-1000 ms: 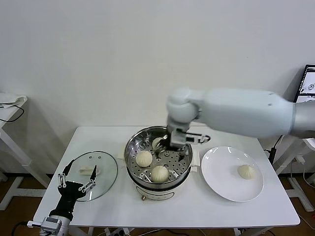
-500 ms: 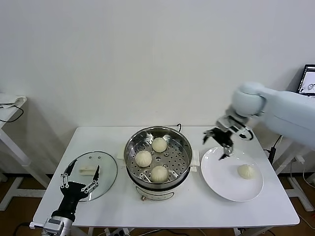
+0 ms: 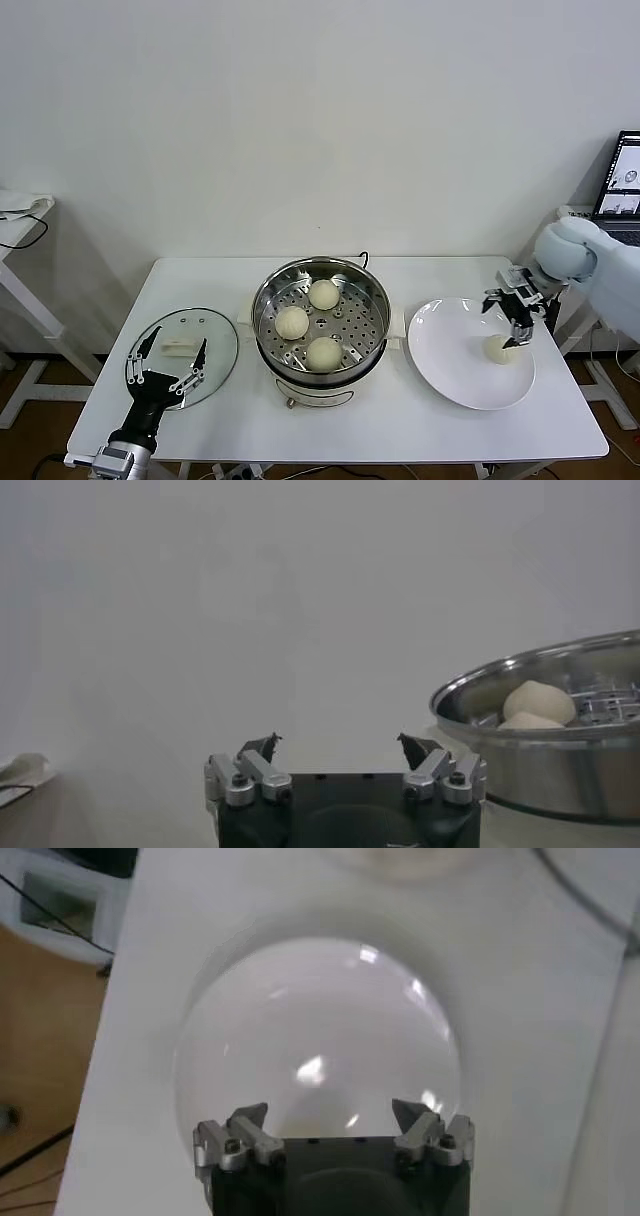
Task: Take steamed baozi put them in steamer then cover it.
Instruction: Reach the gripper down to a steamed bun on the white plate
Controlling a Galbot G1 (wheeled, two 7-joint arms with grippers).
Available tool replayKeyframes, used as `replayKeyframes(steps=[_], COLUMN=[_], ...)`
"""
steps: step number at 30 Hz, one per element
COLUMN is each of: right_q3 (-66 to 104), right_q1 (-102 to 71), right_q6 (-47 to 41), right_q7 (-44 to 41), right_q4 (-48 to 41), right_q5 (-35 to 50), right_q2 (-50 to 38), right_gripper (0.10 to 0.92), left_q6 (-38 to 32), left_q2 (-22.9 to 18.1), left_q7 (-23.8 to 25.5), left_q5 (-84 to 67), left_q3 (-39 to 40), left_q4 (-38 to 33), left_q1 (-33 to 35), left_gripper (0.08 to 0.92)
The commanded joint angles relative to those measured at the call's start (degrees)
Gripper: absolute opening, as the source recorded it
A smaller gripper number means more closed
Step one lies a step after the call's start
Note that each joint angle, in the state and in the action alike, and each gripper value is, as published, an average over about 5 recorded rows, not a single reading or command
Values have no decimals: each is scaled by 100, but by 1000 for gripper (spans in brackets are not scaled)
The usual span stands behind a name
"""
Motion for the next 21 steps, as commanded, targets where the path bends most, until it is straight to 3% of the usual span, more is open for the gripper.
replayKeyframes(steps=[1, 21], right_q3=[1438, 1706], right_q1=[-1375, -1643], right_q6=[-76, 31], right_q7=[135, 390], right_q4=[-830, -1243], right_q5=[-1018, -1034], right_q2=[132, 689], right_gripper=[823, 823], left_q6=[-5, 5], left_q2=[-1, -13], left_q7=[-2, -16], left_q5=[18, 35], left_q3=[5, 17], left_q4=[22, 104], left_q1=[1, -60], left_gripper=[823, 823])
